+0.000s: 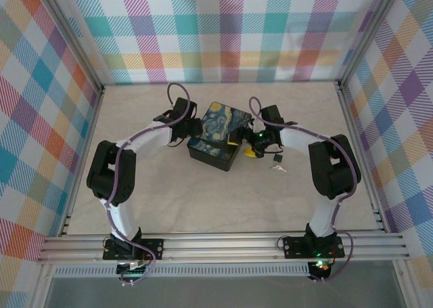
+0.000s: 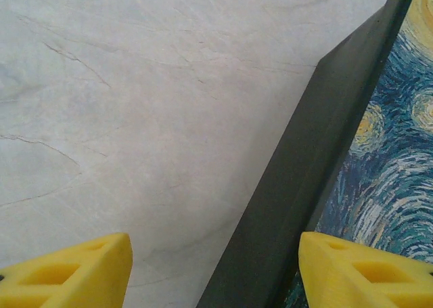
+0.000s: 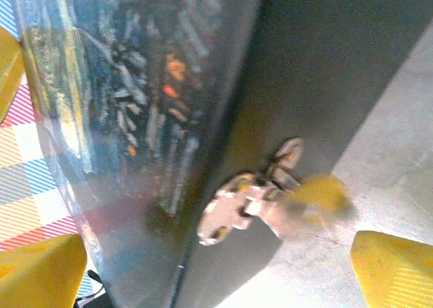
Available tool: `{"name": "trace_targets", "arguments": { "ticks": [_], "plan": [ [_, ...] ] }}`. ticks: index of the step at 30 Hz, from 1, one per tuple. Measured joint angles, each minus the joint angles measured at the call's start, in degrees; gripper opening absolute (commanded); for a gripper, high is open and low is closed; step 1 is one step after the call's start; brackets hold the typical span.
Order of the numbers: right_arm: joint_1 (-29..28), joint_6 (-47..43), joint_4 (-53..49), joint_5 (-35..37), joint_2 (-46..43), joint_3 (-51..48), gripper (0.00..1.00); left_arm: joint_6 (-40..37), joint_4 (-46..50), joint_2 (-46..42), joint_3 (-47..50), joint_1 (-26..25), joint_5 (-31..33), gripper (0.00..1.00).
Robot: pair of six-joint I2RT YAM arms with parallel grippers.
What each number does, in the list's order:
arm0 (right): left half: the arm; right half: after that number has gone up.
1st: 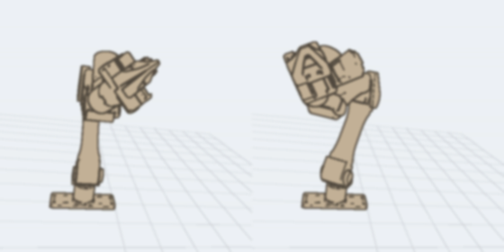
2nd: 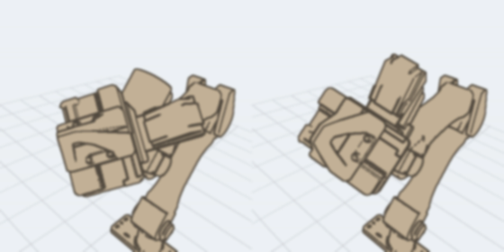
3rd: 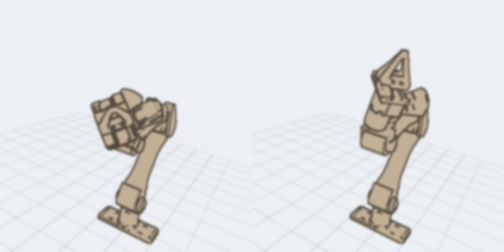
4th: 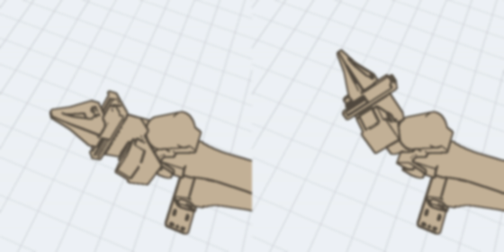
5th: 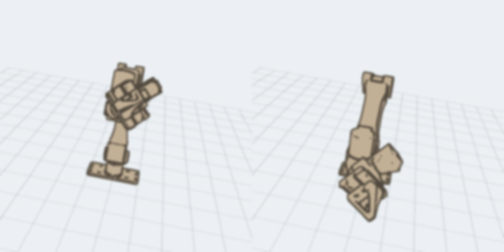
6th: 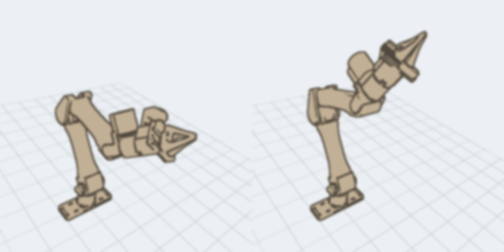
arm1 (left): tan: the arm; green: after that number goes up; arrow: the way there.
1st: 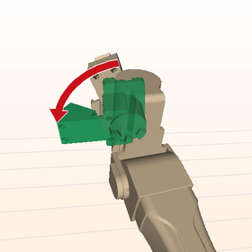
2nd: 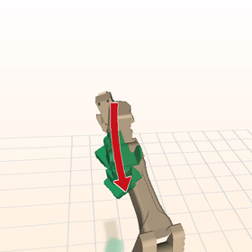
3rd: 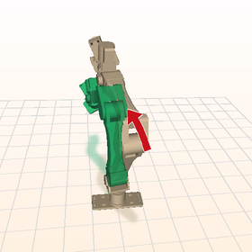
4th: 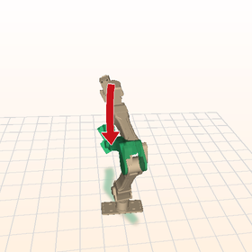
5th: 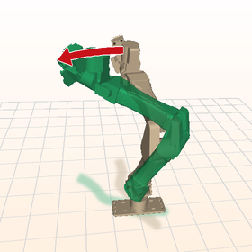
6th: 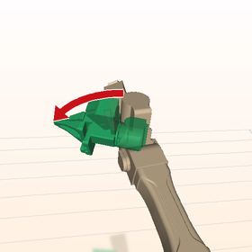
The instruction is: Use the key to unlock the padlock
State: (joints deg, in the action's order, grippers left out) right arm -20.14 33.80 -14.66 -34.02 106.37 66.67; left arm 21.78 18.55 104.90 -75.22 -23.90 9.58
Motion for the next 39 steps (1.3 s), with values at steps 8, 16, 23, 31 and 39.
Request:
{"name": "trace_targets", "arguments": {
  "ticks": [8,16,23,31,39],
  "plan": [
    [0.3,-0.3,-0.5,0.4,-0.2,0.6,1.0,-1.7,3.1,-1.7,0.0,1.0,-2.3,0.71],
    [4.5,-3.9,-2.2,7.7,-11.7,-1.9,1.0,-5.5,3.8,-13.4,2.3,2.1,-5.7,1.0],
    [8.4,-12.9,5.6,25.7,-29.6,-15.0,1.0,-9.1,-5.1,-25.8,17.3,14.2,-2.6,1.0],
    [8.9,-26.7,23.4,40.2,-34.0,-31.8,1.0,-15.5,-25.7,-21.7,36.1,19.7,5.7,0.99],
    [13.5,-33.2,38.0,40.3,-25.1,-37.3,1.0,-17.9,-42.8,-18.4,45.0,23.6,-3.2,0.93]
  ]
}}
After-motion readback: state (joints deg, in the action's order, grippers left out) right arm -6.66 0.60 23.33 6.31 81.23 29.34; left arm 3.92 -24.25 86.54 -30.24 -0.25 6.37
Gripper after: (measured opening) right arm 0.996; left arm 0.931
